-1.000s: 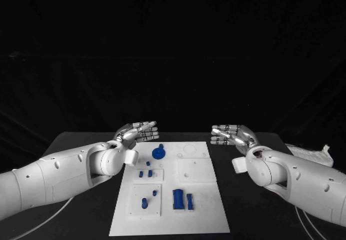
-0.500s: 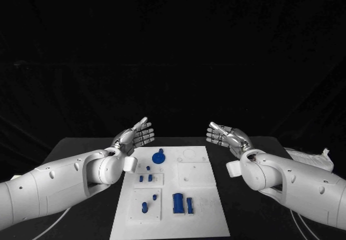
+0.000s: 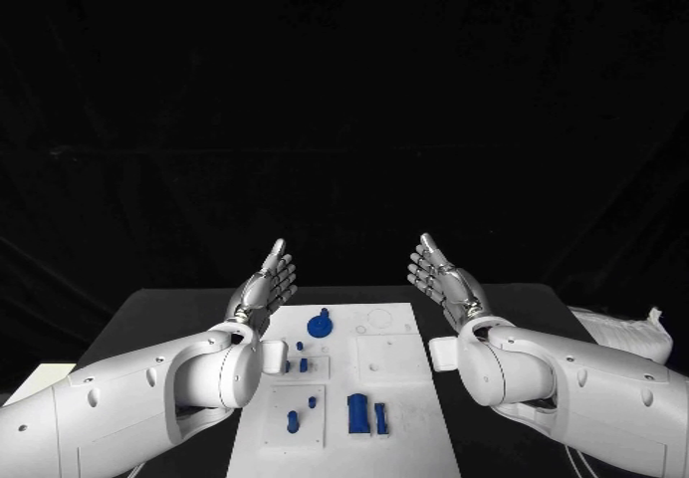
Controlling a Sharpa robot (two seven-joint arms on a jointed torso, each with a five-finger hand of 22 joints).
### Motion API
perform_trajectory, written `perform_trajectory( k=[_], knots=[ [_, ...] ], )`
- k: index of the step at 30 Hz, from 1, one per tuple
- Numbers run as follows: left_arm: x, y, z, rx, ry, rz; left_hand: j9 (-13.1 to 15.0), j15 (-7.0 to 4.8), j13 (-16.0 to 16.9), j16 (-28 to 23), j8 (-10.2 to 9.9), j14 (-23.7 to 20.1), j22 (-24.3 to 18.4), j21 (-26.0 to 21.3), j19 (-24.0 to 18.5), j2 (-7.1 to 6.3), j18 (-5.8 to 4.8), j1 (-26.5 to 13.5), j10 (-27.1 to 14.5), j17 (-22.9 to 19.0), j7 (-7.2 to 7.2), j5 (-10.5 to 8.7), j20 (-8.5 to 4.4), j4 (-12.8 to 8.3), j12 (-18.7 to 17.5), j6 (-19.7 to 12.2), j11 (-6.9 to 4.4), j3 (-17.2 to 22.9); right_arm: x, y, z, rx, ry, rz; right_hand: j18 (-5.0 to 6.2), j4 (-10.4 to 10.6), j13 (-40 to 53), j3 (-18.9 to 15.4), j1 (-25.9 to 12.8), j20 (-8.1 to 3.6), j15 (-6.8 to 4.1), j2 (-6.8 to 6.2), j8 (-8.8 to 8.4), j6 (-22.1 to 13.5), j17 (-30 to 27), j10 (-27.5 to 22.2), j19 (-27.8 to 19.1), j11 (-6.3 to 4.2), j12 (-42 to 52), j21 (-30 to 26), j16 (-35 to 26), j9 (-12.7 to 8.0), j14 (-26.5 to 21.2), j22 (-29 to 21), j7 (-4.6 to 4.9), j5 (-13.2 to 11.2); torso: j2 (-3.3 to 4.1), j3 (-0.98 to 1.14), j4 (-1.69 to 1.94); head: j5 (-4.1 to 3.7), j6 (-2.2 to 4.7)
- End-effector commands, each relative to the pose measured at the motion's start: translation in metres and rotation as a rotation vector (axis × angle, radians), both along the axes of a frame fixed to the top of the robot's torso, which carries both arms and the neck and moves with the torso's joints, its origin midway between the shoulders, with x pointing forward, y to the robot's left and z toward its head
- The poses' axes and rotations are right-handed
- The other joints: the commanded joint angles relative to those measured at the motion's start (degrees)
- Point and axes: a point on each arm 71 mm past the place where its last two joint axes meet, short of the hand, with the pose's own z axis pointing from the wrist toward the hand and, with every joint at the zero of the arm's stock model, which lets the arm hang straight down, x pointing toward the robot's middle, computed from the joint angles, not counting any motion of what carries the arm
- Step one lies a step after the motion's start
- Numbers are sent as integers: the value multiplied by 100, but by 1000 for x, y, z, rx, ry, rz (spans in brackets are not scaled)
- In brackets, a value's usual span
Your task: Assemble the parts on the task board
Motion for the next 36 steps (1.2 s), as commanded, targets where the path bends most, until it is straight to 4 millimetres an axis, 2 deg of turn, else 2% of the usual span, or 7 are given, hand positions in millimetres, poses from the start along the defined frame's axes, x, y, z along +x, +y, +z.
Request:
perform_trajectory(
  k=[1,24,25,26,27,28,36],
  knots=[
    [-3,1,7,97,-94,91,-10,-47,-11,-105,-38,-582,-477,-35,-494,6,-428,-785,-622,-36,-30,-37,-465,-6,-33,-587,-98,-558,-2,-5,2,-10,-18,-96,-329,29,-10,-8,-829,-223,-14,-6,-40,-592,-30,-650,-657,-43,-37,-44,-44,-17,-700,-15,-94,-29,-9,4,11,-2,0],
    [-5,-1,8,103,-99,96,-10,-47,-11,-105,-38,-1339,-477,-35,-1120,6,-428,-1811,-1421,-36,-30,-37,-465,-6,-33,-1350,-98,-558,-2,-5,2,-10,-18,-96,-329,29,-10,-8,-1906,-223,-14,-6,-40,-1367,-30,-1500,-1519,-43,-37,-44,-44,-17,-1622,-15,-94,-29,-9,4,11,-2,0],
    [-5,-1,8,103,-99,96,-10,-47,-11,-105,-38,-1367,-477,-35,-1548,6,-428,-1839,-1464,-36,-30,-37,-465,-6,-33,-1387,-98,-558,-2,-5,2,-10,-18,-96,-329,29,-10,-8,-1937,-223,-14,-6,-40,-1391,-30,-1518,-1537,-43,-37,-44,-44,-17,-1646,-15,-94,-29,-9,4,11,-2,0],
    [-5,-1,8,103,-99,96,-10,-47,-11,-105,-38,-1819,-477,-35,-1548,6,-428,-1956,-1944,-36,-30,-37,-465,-6,-33,-1843,-98,-558,-2,-5,2,-10,-18,-96,-329,29,-10,-8,-2030,-223,-14,-6,-40,-1455,-30,-1593,-1615,-43,-37,-44,-44,-17,-1725,-15,-94,-29,-9,4,11,-2,0],
    [-5,-1,8,103,-99,96,-10,-47,-11,-105,-38,-1819,-477,-35,-1548,6,-428,-2042,-1944,-36,-30,-37,-465,-6,-33,-1843,-98,-558,-2,-5,2,-10,-18,-96,-329,29,-10,-8,-2134,-223,-14,-6,-40,-1858,-30,-2039,-2068,-43,-37,-44,-44,-17,-2195,-15,-94,-29,-9,4,11,-2,0],
    [-5,-1,8,103,-99,96,-10,-47,-11,-105,-38,-1819,-477,-35,-1548,6,-428,-2461,-1944,-36,-30,-37,-465,-6,-33,-1843,-98,-558,-2,-5,2,-10,-18,-96,-329,29,-10,-8,-2601,-223,-14,-6,-40,-1858,-30,-2039,-2068,-43,-37,-44,-44,-17,-2195,-15,-94,-29,-9,4,11,-2,0],
    [-5,-1,8,103,-99,96,-10,-47,-11,-105,-38,-1819,-477,-35,-1548,6,-428,-2461,-1944,-36,-30,-37,-465,-6,-33,-1843,-98,-558,-2,-5,2,-10,-18,-96,-329,29,-10,-8,-2601,-223,-14,-6,-40,-1858,-30,-2039,-2068,-43,-37,-44,-44,-17,-2195,-15,-94,-29,-9,4,11,-2,0]
  ],
)
